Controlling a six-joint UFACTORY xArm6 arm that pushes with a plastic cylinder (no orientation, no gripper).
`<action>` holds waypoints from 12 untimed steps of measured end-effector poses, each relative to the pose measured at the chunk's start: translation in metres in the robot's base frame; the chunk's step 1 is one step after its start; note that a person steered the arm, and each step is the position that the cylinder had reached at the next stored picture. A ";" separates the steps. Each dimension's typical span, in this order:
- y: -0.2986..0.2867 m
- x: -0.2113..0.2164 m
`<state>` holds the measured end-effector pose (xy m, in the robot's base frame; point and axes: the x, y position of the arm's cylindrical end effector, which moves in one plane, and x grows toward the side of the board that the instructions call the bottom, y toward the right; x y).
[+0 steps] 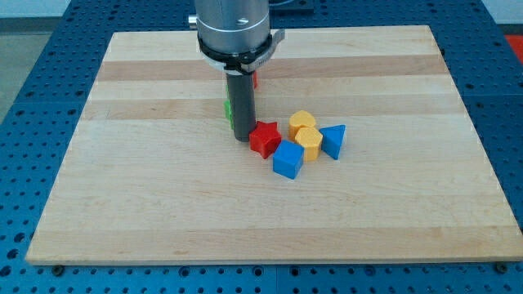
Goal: Move green star and red star left to yellow blocks
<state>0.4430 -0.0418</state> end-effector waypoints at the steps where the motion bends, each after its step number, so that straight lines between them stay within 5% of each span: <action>1: -0.023 0.000; 3: -0.086 -0.031; 4: -0.053 -0.078; 12: 0.016 -0.051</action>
